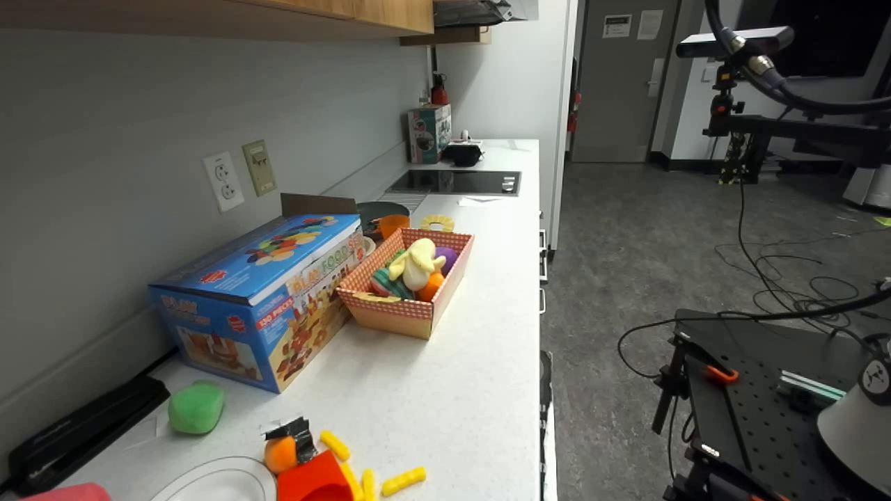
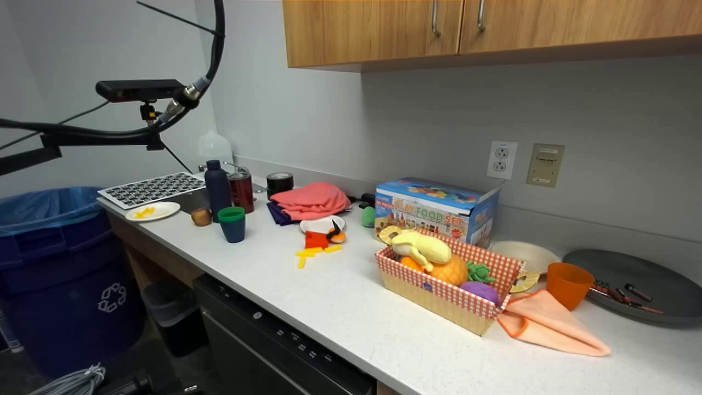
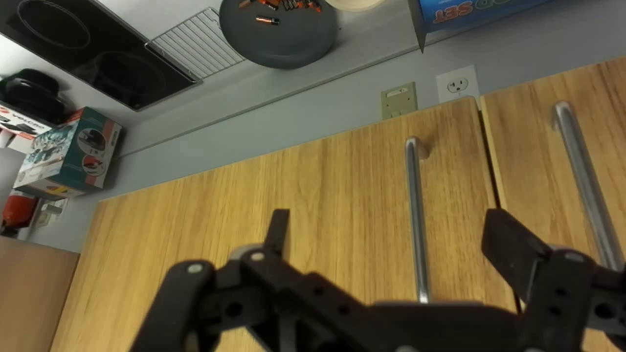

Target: Open the cupboard door

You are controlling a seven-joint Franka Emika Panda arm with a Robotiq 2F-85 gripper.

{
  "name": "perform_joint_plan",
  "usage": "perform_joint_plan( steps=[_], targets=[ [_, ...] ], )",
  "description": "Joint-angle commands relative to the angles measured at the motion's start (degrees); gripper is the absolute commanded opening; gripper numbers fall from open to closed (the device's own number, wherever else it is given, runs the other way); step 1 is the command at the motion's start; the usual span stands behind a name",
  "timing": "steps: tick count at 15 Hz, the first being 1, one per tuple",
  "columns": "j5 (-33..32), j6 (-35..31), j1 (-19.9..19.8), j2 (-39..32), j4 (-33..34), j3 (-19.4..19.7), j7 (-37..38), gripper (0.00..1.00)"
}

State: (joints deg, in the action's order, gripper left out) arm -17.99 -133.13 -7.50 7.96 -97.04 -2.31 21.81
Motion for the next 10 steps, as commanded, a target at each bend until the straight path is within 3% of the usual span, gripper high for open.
perform_joint_plan(
  steps=[1, 10],
  targets=[
    [-3.87, 0.19, 0.54, -3.71, 4.70, 0.41, 3.56, 1.00],
    [-14.39, 2.73, 1.76, -5.75, 7.20, 0.56, 13.49, 1.00]
  ],
)
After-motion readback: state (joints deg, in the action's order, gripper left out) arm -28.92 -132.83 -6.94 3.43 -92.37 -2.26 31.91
